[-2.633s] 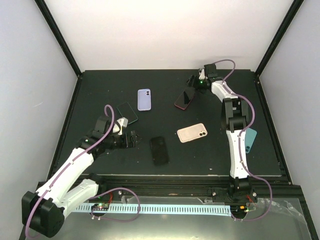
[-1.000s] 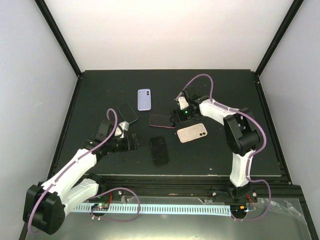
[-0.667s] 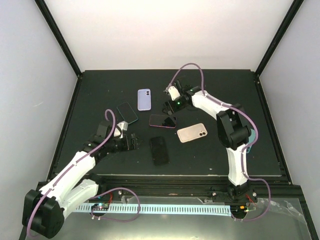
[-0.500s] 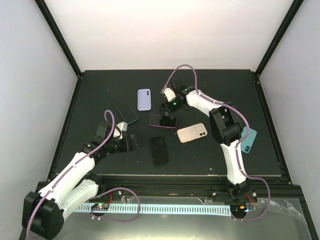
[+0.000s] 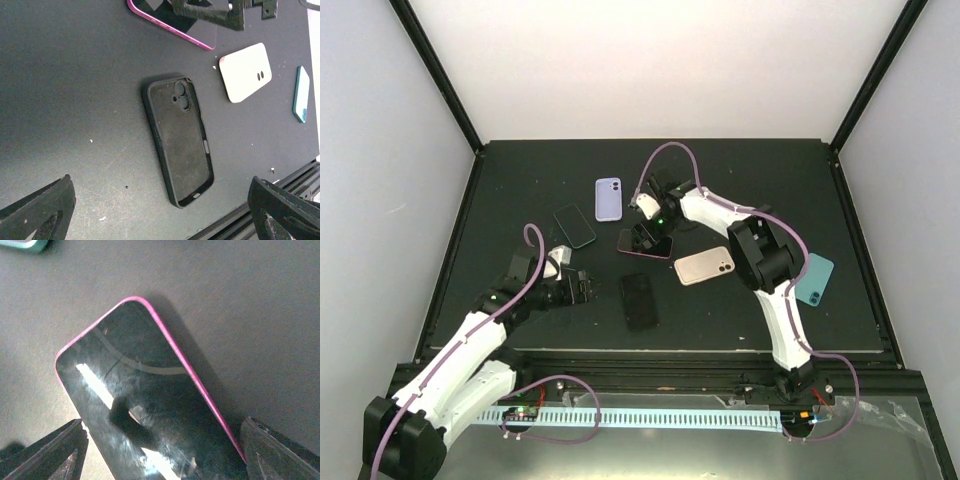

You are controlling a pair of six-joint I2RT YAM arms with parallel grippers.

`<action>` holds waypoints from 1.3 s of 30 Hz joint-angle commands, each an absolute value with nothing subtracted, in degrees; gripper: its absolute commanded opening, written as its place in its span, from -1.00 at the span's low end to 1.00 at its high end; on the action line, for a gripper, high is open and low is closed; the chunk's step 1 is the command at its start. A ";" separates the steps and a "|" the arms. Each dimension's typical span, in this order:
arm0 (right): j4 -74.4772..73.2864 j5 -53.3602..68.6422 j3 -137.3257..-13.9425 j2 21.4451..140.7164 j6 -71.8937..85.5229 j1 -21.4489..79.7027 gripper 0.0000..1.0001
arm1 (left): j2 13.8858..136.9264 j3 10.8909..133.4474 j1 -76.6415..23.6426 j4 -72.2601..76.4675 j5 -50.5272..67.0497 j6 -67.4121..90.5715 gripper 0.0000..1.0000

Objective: Put the phone into the phone case

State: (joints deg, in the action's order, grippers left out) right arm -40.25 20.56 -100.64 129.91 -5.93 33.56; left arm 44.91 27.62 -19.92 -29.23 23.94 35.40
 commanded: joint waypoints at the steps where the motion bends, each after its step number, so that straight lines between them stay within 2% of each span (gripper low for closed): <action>1: -42.98 19.21 -96.14 126.34 -7.87 35.83 0.68 | 44.82 28.40 -20.04 -30.60 23.16 35.53 0.92; 17: -41.18 3.42 -93.97 124.74 -6.40 42.04 0.71 | 42.29 26.44 -20.04 -31.17 24.18 35.93 0.91; 39: -41.05 3.50 -94.81 129.00 -7.88 42.63 0.70 | 42.89 25.23 -20.04 -28.65 25.84 38.08 0.87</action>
State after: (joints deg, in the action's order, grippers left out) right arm -40.32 3.33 -95.02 126.39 -7.55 42.46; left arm 42.76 25.21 -19.92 -29.93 25.08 37.23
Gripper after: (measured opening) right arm 0.842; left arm 0.936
